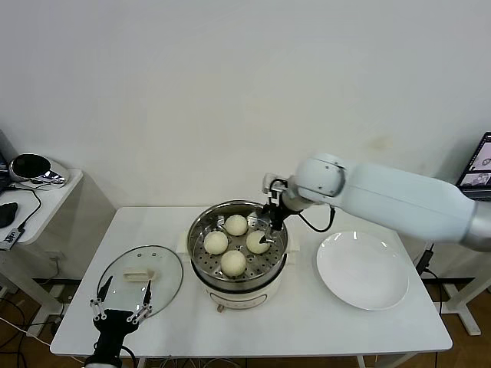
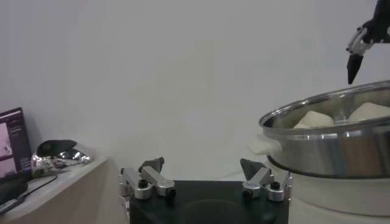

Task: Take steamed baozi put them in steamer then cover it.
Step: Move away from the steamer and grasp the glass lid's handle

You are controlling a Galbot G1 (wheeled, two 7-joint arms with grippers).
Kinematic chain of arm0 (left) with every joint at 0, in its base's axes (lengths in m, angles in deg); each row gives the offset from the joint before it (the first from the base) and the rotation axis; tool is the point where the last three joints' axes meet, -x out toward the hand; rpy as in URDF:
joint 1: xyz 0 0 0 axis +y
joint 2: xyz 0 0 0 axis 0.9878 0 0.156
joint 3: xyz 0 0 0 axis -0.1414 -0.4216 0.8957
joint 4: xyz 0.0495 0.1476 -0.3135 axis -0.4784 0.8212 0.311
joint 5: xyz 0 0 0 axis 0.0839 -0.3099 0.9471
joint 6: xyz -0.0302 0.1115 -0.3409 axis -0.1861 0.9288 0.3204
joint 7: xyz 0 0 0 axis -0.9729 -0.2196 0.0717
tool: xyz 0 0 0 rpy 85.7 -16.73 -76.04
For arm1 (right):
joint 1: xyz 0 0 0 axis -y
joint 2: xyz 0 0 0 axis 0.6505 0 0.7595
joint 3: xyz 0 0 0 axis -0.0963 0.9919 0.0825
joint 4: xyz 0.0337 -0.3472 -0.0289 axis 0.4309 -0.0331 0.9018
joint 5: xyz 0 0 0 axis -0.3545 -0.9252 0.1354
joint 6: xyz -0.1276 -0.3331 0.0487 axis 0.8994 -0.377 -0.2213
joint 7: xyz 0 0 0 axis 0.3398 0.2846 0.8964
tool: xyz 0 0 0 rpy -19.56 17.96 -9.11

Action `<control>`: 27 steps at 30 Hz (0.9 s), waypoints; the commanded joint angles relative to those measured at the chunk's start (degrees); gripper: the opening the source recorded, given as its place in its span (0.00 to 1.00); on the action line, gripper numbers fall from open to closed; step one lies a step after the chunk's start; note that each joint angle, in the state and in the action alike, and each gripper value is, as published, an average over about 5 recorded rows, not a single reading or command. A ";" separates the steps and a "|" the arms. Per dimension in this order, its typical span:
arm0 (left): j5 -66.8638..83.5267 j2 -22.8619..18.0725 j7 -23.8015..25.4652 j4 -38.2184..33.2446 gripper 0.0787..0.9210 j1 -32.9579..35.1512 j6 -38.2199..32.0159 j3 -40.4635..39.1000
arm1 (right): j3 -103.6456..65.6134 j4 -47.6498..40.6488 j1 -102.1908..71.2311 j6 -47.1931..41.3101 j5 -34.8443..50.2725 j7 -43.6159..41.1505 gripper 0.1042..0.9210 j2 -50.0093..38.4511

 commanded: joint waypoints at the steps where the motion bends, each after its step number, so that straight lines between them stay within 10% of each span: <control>1: 0.00 0.17 -0.21 0.34 0.88 0.11 0.17 0.46 | -30.05 13.89 -31.21 18.81 1.93 23.92 0.88 -18.95; 8: -1.52 -0.12 -1.33 0.68 0.88 0.42 0.18 1.09 | -60.84 14.61 -65.70 37.75 -13.13 27.32 0.88 -16.03; 16: -8.97 -0.61 -5.52 1.49 0.88 1.40 3.85 1.12 | -92.97 14.45 -92.93 52.05 -31.17 23.58 0.88 9.92; 27: -44.91 4.19 -10.76 8.51 0.88 4.04 3.85 7.87 | -112.36 21.83 -110.25 46.43 -30.30 22.65 0.88 27.06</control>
